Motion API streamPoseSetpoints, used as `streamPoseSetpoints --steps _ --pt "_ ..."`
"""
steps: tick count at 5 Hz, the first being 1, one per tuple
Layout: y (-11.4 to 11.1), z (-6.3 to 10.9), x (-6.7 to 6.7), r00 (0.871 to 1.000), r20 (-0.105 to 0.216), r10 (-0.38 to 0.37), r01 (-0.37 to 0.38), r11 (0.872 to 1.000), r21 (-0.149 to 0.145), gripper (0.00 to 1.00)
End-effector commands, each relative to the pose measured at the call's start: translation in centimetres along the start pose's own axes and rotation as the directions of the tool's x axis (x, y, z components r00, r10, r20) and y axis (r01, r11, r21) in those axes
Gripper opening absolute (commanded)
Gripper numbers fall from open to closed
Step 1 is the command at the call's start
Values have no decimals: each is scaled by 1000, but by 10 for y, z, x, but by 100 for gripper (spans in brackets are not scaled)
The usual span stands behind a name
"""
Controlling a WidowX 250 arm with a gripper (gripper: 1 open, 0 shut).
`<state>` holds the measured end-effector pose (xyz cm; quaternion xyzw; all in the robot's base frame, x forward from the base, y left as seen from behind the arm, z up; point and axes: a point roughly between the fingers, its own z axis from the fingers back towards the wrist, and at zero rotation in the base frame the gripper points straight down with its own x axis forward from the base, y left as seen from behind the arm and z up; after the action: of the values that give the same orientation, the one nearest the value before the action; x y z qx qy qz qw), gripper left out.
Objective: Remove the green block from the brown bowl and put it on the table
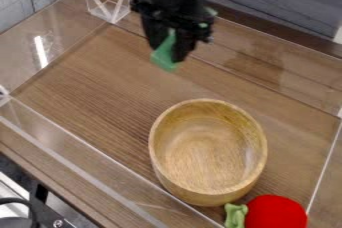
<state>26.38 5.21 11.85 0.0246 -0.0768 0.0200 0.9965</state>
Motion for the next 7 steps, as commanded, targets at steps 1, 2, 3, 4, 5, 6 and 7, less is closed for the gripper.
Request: streamPoseSetpoints --steps 1,2,3,4,5,6,7 --pt "29 -7 0 999 30 14 -15 1000 16 0" --pt "49 -24 -1 998 34 47 -48 998 30 0" --pt "52 -44 -6 999 38 0 -1 1000 26 0" --pt "50 -63 -12 998 44 -48 47 999 16 0" --pt "49 -66 -9 998 45 -36 36 999 12 0" --pt "50 -63 -4 999 38 -17 17 1000 2 100" --pt "37 -66 -3 999 33 -5 5 1000 -3 100"
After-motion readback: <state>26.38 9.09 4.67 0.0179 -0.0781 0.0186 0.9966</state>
